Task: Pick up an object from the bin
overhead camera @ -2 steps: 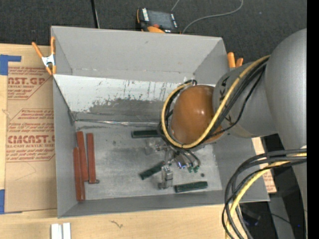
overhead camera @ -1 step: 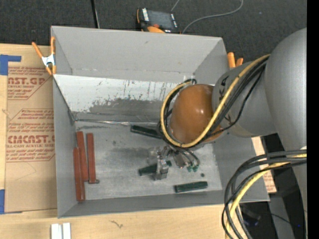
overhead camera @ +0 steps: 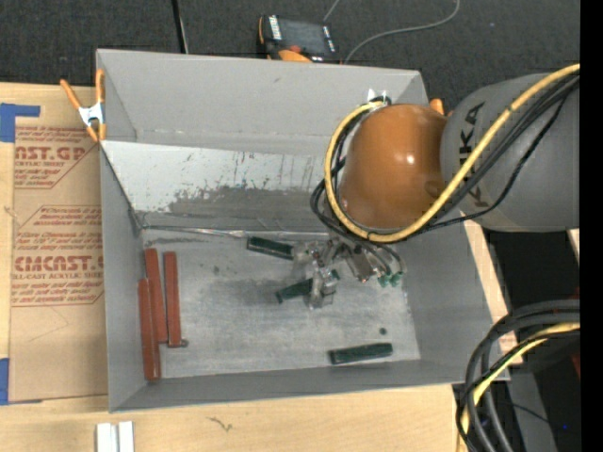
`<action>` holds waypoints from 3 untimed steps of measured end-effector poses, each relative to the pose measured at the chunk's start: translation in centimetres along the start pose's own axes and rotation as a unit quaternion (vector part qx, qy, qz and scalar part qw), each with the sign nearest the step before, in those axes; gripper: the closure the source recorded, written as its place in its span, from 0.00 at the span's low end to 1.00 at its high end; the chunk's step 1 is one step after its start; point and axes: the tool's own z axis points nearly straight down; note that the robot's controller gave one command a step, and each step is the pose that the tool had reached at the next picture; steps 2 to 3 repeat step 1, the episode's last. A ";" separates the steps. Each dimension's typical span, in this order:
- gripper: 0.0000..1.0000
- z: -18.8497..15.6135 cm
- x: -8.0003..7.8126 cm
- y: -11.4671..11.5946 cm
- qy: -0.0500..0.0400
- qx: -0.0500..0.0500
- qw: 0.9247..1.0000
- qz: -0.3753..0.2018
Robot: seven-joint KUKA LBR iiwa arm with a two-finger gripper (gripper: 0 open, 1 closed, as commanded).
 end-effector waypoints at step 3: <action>1.00 -7.8 0.0 0.5 -0.001 0.000 1.000 -0.018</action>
Offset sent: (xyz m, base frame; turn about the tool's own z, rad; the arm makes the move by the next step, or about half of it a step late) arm -0.0046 0.0038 0.0733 -0.0354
